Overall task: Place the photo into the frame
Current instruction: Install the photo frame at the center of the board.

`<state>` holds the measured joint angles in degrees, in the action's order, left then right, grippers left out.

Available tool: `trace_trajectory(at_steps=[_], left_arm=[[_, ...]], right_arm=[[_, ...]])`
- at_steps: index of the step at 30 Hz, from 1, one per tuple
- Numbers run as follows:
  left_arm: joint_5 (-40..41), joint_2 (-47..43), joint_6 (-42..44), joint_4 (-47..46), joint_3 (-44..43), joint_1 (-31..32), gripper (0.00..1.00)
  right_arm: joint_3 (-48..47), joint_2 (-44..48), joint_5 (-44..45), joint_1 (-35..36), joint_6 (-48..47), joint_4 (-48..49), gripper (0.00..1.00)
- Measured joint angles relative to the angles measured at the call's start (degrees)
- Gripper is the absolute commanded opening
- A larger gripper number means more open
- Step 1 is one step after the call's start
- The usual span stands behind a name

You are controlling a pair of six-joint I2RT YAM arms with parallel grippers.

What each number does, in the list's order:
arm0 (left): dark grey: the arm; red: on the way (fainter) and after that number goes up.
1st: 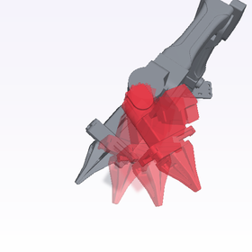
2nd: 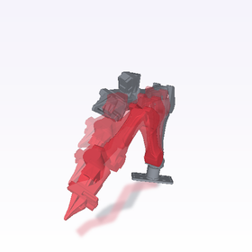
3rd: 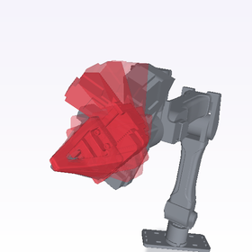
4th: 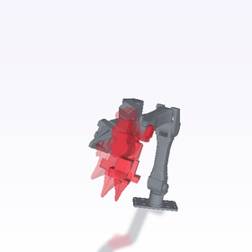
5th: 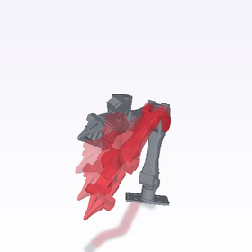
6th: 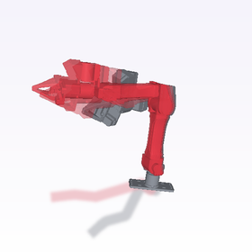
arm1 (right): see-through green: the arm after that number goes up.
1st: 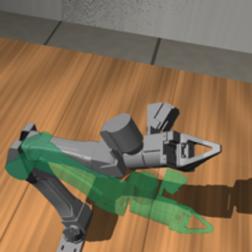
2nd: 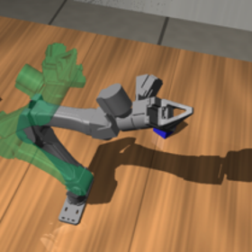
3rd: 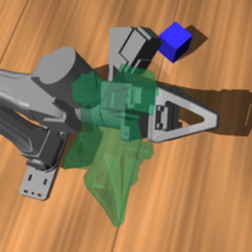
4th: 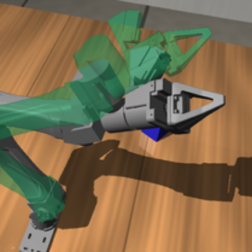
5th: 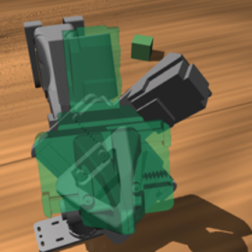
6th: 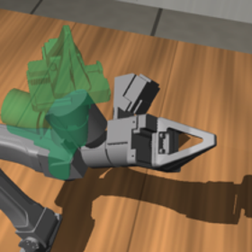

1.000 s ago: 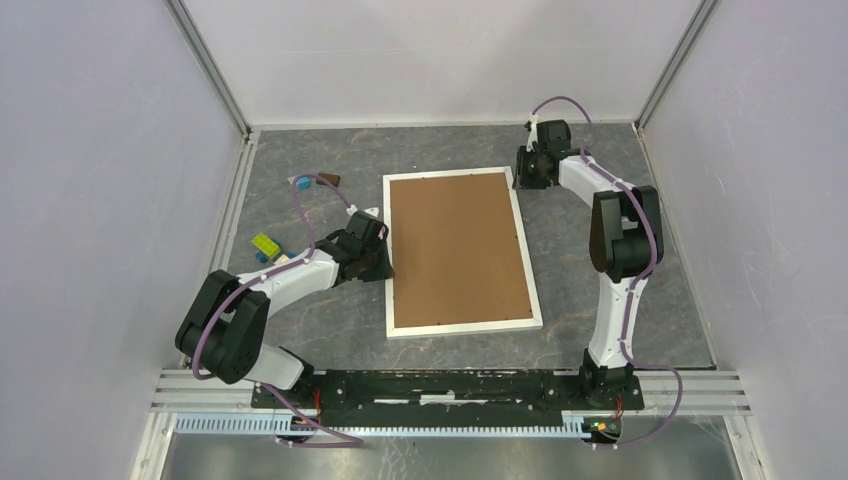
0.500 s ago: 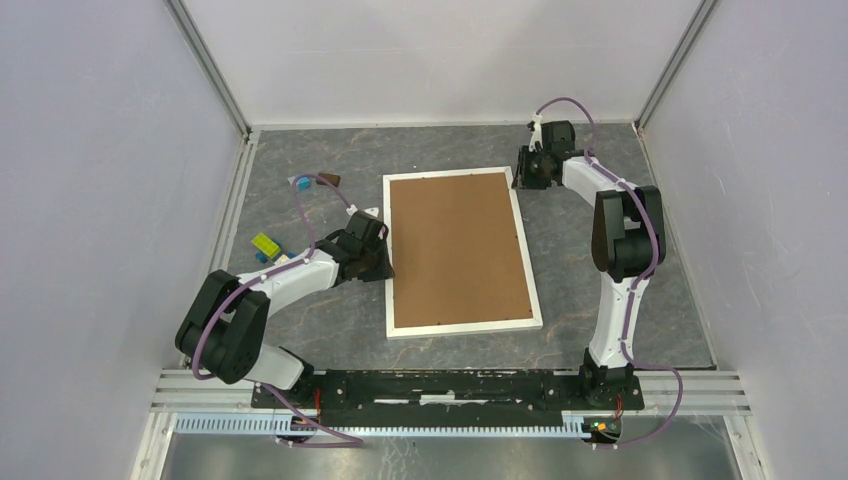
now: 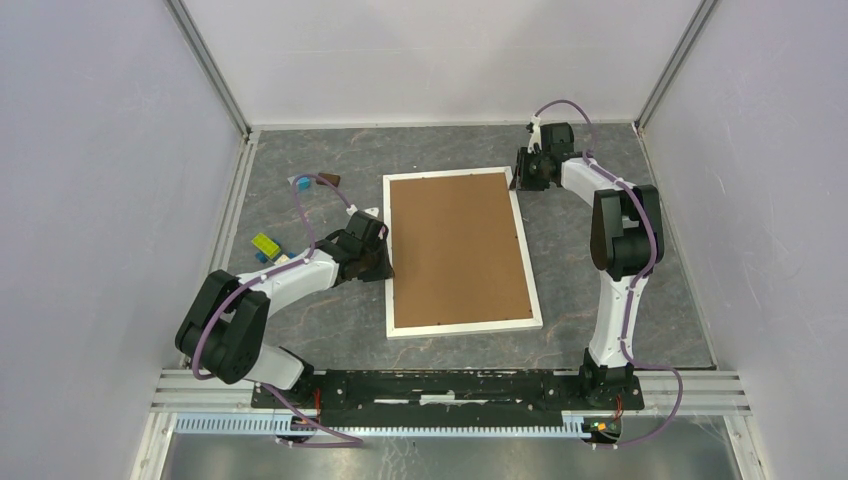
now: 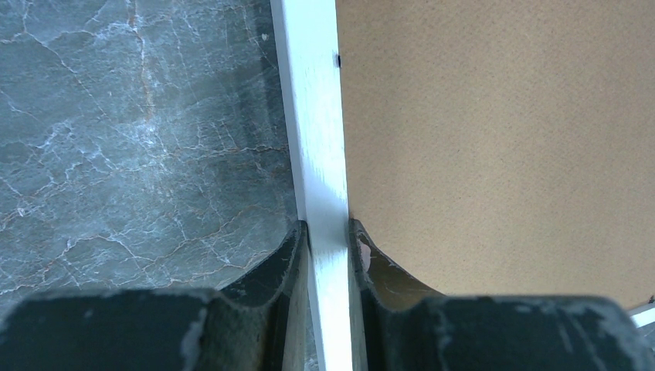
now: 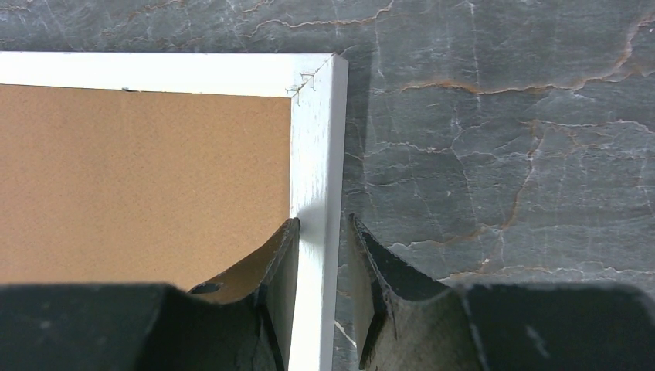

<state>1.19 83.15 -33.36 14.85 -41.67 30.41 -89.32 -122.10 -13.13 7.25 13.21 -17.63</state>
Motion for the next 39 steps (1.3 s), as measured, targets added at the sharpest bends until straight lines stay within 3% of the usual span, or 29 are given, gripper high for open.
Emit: trace_trajectory(at_steps=[9,14,30,39], left_arm=[[-0.02,0.0,0.0,0.0,0.0,0.0,0.02],[0.0,0.0,0.0,-0.02,0.02,0.0,0.02],[0.24,0.02,0.0,-0.46,0.09,0.0,0.02],[0.46,0.02,-0.02,-0.44,0.11,-0.02,0.02]], right_arm=[[0.0,-0.04,1.25,0.61,-0.2,-0.07,0.4],[-0.39,-0.13,4.26,1.51,-0.66,-0.57,0.5],[-5.25,-3.91,10.38,5.18,-1.31,-0.04,0.52],[-12.2,-7.96,16.02,8.87,-7.5,-2.27,0.51]])
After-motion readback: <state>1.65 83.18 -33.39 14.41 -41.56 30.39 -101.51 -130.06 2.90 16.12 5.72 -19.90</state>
